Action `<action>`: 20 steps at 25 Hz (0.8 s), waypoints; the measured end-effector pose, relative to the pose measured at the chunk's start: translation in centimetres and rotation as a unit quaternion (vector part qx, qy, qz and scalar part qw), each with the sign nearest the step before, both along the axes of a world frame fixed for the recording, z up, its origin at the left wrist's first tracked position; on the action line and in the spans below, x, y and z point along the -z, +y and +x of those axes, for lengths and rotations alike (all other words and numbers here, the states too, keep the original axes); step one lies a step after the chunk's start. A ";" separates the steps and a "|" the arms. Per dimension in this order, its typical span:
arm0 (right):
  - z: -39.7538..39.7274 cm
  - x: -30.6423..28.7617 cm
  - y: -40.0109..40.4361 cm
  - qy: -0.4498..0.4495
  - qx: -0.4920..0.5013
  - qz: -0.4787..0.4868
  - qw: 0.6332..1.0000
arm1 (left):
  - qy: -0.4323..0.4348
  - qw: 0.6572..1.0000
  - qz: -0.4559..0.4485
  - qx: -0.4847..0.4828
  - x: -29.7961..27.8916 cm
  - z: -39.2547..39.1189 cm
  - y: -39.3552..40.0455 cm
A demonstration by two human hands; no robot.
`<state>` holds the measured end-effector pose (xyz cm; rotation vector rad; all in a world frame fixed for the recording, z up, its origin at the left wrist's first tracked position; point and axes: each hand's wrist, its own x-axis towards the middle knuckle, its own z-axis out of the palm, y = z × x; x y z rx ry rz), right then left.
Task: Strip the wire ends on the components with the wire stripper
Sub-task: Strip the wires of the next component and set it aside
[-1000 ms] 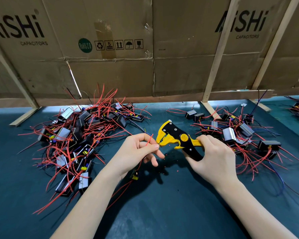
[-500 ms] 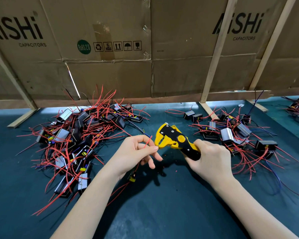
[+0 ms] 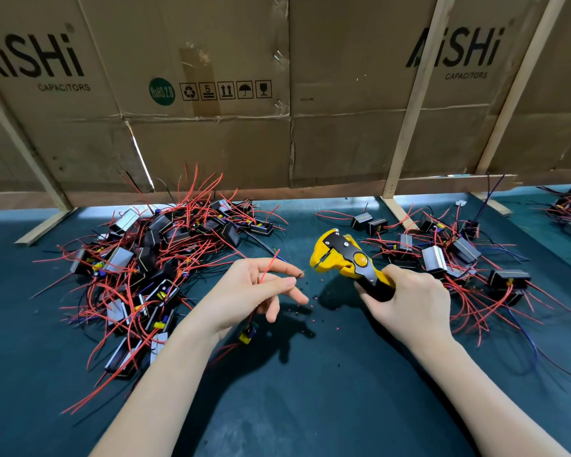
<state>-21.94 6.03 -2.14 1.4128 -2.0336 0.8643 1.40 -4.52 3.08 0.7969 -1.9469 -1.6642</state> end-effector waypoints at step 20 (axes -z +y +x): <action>0.5 0.2 -0.1 -0.024 0.020 -0.018 0.999 | -0.046 0.995 -0.082 0.039 0.9 -1.4 1.2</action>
